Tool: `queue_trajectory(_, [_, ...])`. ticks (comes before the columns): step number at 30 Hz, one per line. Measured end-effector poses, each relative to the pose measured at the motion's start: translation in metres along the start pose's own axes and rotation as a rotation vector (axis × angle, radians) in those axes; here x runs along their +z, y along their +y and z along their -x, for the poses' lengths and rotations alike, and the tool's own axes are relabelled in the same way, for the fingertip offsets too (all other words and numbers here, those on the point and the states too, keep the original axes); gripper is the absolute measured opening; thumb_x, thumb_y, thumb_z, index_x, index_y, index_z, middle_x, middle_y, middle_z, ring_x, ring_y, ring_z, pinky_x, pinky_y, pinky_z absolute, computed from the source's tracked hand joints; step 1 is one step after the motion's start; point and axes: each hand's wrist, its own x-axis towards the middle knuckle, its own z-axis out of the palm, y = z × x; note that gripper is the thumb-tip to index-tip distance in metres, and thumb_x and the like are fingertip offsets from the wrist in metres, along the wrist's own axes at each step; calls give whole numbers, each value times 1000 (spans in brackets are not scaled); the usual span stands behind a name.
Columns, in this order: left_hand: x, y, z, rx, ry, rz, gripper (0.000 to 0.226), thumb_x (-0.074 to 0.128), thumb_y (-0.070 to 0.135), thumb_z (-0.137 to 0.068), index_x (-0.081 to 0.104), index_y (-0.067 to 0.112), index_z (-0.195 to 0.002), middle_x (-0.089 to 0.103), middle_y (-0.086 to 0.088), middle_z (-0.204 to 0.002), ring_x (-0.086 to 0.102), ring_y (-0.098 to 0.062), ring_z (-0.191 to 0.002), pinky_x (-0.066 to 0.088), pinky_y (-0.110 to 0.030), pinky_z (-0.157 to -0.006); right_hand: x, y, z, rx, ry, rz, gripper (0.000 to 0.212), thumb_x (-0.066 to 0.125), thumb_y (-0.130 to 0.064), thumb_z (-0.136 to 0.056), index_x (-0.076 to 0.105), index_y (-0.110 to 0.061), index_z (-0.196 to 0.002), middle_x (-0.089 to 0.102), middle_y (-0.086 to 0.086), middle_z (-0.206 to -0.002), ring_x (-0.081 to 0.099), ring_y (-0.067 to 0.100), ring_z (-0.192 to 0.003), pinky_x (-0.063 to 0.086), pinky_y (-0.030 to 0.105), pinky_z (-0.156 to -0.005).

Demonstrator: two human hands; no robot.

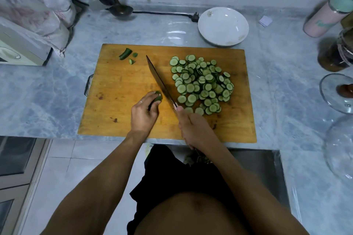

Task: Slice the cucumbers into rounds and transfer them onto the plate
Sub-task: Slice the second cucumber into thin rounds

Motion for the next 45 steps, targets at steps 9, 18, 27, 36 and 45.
queue_trajectory(9, [0,-1,-1,-69,44,51,17,70,-1,-84,76,1,-100,71,-16,-109,59,1,-105,43,-9,-96,1,-15,13,-25,-28,107,74,21,-50,-105,64,7,-86,64,19,-75,61,27,-75,46,36,-75])
queue_trajectory(18, [-3,8,-4,-152,7,90,22,68,-1,-84,74,1,-105,70,-13,-113,62,-9,-109,41,-8,-97,3,-15,2,108,-92,-130,72,21,-67,-98,50,-9,-66,48,8,-52,48,23,-42,42,28,-45])
queue_trajectory(27, [-7,6,-5,-137,-52,55,24,67,0,-86,73,4,-109,69,-9,-117,61,-9,-111,45,-20,-101,21,-14,-23,145,-86,-122,72,19,-68,-97,49,-8,-69,48,9,-53,50,24,-44,40,24,-42])
queue_trajectory(36, [-16,12,-13,-148,-18,16,25,72,0,-81,74,5,-105,72,-8,-110,64,-13,-102,46,-19,-95,22,-6,-23,141,-38,-184,73,19,-72,-95,49,-11,-67,48,7,-53,51,25,-48,41,31,-47])
queue_trajectory(45, [-21,11,-16,-274,-91,36,36,73,0,-80,72,11,-114,68,1,-107,61,-9,-97,39,0,-85,-2,8,-13,116,13,-161,69,22,-63,-100,49,-7,-71,48,12,-59,49,26,-51,40,27,-44])
